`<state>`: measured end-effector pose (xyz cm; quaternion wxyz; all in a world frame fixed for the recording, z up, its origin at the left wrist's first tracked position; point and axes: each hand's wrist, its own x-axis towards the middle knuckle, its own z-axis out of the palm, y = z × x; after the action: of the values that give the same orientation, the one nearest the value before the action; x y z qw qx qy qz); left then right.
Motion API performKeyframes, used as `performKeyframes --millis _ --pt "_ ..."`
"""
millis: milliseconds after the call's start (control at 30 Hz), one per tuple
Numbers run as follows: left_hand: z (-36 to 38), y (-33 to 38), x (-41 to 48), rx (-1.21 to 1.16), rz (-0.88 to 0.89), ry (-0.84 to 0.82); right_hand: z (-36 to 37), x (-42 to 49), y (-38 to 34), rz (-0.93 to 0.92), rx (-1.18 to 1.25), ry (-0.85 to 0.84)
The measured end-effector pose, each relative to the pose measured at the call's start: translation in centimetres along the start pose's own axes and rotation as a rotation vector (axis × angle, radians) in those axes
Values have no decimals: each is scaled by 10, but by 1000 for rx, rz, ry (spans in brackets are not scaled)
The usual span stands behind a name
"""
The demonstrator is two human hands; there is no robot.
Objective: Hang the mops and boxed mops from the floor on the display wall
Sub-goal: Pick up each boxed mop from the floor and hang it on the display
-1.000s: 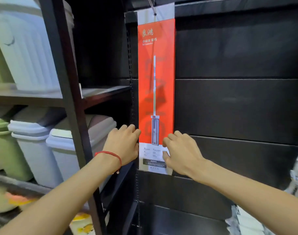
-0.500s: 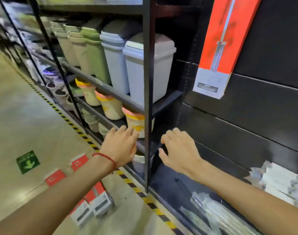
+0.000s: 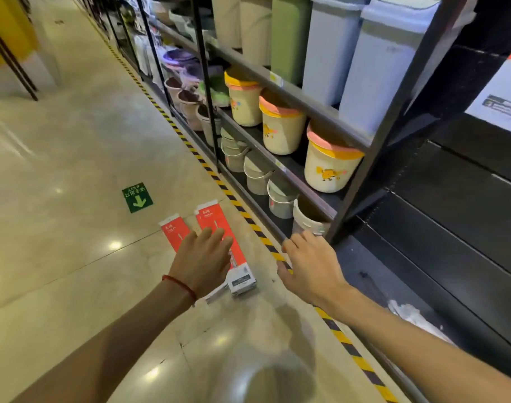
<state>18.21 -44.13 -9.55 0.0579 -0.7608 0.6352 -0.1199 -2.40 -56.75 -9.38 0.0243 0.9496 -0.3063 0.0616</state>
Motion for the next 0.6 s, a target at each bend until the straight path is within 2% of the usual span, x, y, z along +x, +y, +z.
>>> performKeyframes --millis 200,333,600 --pt "39 -91 -40 -25 23 -33 36 38 -93 -36 30 -87" --pt "66 -139 -43 -31 48 -90 54 63 -133 6 41 -96" --pt "131 -203 13 -81 17 -189 107 153 -142 -27 39 -143"
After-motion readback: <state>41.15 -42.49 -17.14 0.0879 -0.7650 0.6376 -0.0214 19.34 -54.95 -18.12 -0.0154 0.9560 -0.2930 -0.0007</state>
